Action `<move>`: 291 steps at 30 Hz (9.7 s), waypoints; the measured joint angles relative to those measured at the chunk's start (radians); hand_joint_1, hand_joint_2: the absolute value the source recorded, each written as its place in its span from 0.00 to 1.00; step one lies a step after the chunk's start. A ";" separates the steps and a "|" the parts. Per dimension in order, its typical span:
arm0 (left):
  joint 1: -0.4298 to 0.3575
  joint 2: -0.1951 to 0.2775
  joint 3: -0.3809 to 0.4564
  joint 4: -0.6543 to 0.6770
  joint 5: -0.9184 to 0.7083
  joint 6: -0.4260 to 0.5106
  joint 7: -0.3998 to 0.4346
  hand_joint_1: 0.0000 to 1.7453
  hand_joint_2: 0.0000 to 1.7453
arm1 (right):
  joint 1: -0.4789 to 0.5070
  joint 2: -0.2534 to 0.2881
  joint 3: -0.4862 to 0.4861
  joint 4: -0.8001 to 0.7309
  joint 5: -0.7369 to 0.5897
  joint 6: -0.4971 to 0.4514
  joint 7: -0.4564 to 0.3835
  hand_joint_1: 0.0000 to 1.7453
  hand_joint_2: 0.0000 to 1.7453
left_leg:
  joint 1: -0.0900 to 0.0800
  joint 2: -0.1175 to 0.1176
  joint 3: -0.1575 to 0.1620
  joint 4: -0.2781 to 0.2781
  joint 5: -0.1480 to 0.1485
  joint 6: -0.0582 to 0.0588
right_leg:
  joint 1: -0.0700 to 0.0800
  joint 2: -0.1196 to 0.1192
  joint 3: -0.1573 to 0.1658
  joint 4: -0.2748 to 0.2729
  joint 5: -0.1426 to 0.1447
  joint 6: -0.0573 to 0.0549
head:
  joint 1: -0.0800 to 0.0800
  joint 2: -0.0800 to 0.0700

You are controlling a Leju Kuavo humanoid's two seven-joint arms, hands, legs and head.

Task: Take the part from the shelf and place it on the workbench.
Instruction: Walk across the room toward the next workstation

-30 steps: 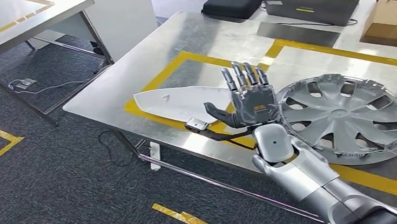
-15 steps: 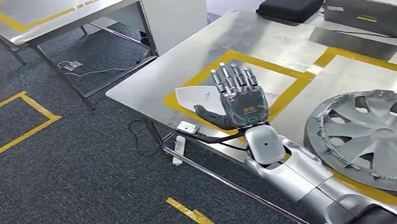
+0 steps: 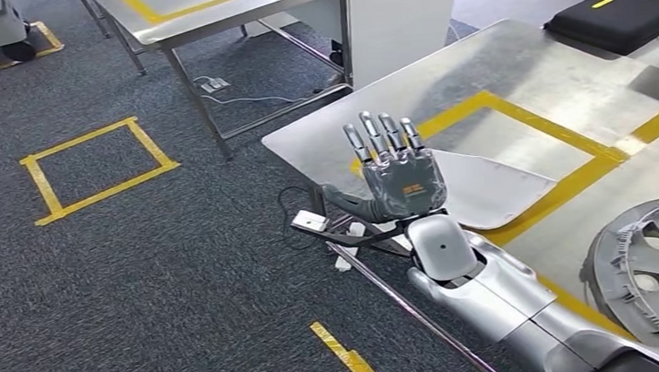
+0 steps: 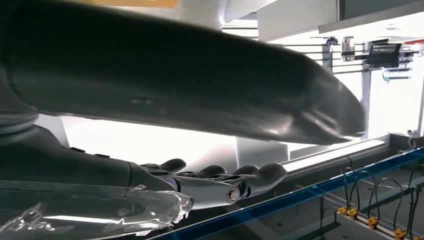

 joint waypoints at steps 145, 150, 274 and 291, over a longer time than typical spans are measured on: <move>0.013 -0.021 0.043 -0.002 0.021 0.092 -0.065 0.00 0.00 | 0.041 -0.008 -0.060 -0.034 0.000 0.018 -0.097 0.00 0.00 | 0.002 0.120 -0.106 0.289 -0.152 -0.024 | 0.003 -0.068 -0.011 0.006 0.010 -0.028 | -0.002 0.000; 0.011 -0.020 0.043 -0.002 0.020 0.094 -0.065 0.00 0.00 | 0.038 -0.008 -0.060 -0.034 0.000 0.018 -0.097 0.00 0.00 | -0.010 0.123 -0.010 0.044 0.002 0.006 | 0.012 -0.067 0.010 0.006 -0.007 -0.023 | -0.001 0.000; 0.012 -0.030 0.044 -0.004 0.006 0.091 -0.053 0.00 0.00 | -0.013 -0.027 0.009 -0.004 0.000 -0.028 0.044 0.00 0.00 | -0.014 0.173 0.015 -0.002 -0.005 0.007 | 0.008 -0.172 0.026 -0.002 -0.025 0.011 | -0.008 0.000; 0.050 -0.061 0.044 -0.004 0.007 0.131 -0.063 0.00 0.00 | 0.027 -0.092 0.058 -0.068 0.000 -0.025 0.069 0.00 0.00 | -0.002 0.041 -0.015 0.048 -0.036 -0.016 | -0.009 -0.026 -0.001 -0.004 0.013 -0.008 | -0.012 0.000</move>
